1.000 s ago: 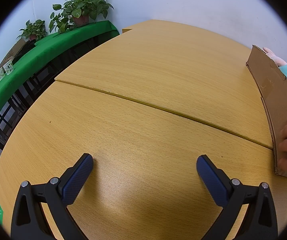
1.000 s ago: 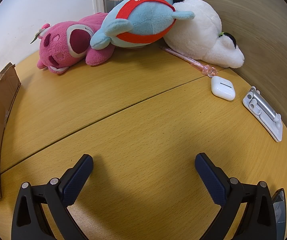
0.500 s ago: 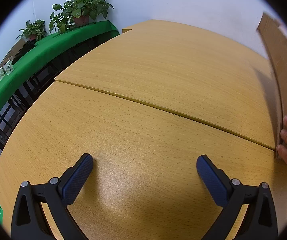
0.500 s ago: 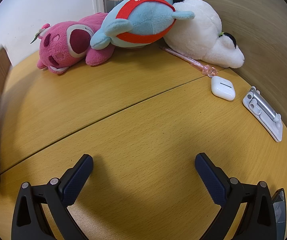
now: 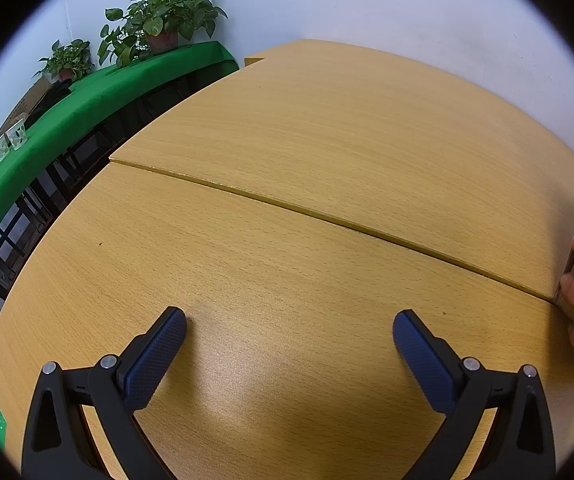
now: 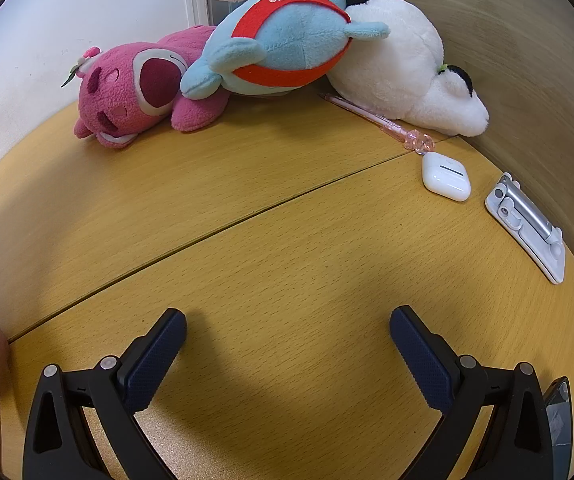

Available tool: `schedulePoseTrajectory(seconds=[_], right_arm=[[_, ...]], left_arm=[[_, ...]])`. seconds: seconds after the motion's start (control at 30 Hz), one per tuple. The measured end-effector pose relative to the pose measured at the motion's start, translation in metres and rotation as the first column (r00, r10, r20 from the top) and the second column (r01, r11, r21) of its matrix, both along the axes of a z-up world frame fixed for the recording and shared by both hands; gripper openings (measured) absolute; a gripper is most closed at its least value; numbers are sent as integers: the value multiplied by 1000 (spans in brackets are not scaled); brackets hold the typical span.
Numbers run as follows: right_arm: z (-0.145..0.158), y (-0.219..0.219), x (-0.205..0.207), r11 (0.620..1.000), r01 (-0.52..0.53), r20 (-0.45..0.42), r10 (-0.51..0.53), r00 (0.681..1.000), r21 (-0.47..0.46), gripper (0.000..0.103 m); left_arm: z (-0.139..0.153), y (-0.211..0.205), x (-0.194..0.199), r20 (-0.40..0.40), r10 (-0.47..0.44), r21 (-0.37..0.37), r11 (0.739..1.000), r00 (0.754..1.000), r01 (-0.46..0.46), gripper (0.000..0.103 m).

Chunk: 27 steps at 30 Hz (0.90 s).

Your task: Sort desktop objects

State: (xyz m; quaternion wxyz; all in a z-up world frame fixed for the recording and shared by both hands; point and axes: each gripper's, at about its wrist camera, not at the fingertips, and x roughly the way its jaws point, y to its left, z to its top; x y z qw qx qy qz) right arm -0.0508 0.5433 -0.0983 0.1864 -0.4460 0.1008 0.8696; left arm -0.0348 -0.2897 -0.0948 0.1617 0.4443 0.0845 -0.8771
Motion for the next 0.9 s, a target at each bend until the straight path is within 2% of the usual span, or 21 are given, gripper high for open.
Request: schedulePoseTrajectory(seconds=[0.9], right_arm=[[0, -2, 1, 1000, -6, -3, 6, 1000, 0, 103]], left_arm=[[-1, 1, 0, 0, 1, 1, 1000, 1000, -1, 103]])
